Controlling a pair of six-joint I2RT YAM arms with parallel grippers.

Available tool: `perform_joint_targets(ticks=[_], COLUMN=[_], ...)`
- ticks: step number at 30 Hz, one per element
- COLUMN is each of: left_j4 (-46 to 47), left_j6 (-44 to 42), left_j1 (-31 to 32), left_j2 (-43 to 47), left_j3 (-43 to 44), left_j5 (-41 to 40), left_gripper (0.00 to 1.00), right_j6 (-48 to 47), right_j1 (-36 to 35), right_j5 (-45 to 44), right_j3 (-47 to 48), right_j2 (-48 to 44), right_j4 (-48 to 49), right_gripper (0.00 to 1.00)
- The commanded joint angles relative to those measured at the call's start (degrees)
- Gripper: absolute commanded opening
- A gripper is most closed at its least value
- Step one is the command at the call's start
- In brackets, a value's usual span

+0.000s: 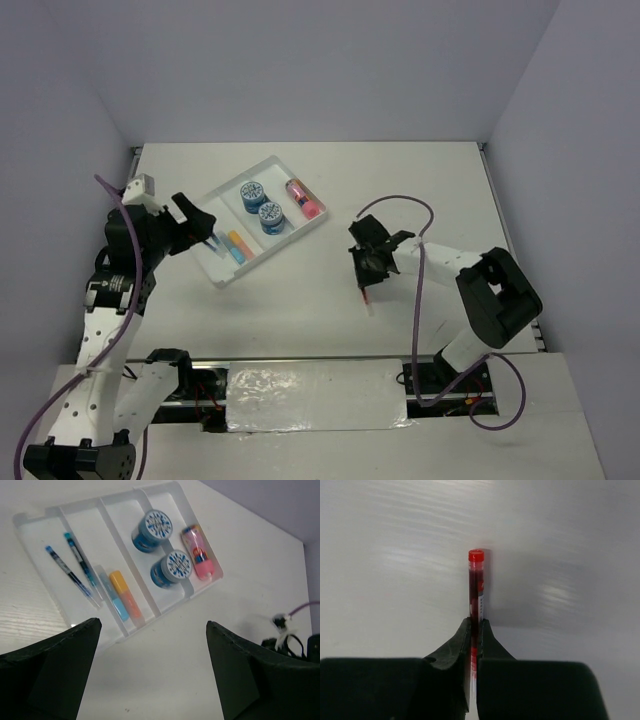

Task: Sort the stationery into containers
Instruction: Pick up the pen from the center of the board.

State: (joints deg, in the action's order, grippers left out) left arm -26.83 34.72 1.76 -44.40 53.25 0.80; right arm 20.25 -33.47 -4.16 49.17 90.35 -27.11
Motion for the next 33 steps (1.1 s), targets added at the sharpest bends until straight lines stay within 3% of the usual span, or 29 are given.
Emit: perform_joint_targets(ticks=[1,2,3,4,7,11,16,20,26,27,30,33], left_j4=[1.1,2.6,4.9,10.8,19.6,29.5,27.1,27.9,29.8,29.2,28.2,28.0], left_j6=[-4.0,-2.6,-1.8,-0.6,5.5,12.6,10.8,10.9,11.2,10.9,10.0,9.8], left_j1=[0.2,0.2,0.2,0.5,1.1,1.8,2.5,2.5,2.6,2.5,2.6,2.6], left_j2=[0.6,0.7,1.1,1.2,3.1,6.4,7.3,5.9,4.9,4.7,4.3,4.0], left_j3=[-2.5,-5.4,-7.3,-9.0,-14.5,-17.0,-15.2,-16.4,-17.1,-16.8,-16.1,-15.8], left_j5=[13.9,17.9,27.5,32.0,43.0,46.7,45.3,46.6,47.9,47.8,46.8,45.9], left_gripper=[0.99,0.99,0.99,0.99,0.99,0.99,0.99,0.95,0.67,0.57,0.39,0.27], right_j6=[1.8,2.3,4.5,6.1,12.9,17.4,23.2,24.0,24.0,23.9,23.3,23.4], right_j1=[-4.7,-5.5,-6.1,-6.9,-7.9,-9.8,-12.1,-14.1,-14.7,-14.9,-15.4,-15.7], right_j5=[11.6,15.1,18.9,27.4,40.4,43.5,46.1,46.2,45.0,45.0,45.1,45.0], right_j3=[1.5,1.9,1.8,1.6,1.9,5.9,6.5,8.3,10.2,10.7,11.1,11.3], right_j2=[-4.9,-6.2,-8.5,-9.3,-9.1,-6.1,-4.7,-3.9,-2.6,-2.5,-1.6,-0.9], right_j4=[10.3,13.2,20.4,25.0,41.2,48.2,58.3,58.3,56.9,56.6,56.0,56.0], right_gripper=[0.0,0.0,0.0,0.0,0.0,0.0,0.0,0.0,0.0,0.0,0.0,0.01])
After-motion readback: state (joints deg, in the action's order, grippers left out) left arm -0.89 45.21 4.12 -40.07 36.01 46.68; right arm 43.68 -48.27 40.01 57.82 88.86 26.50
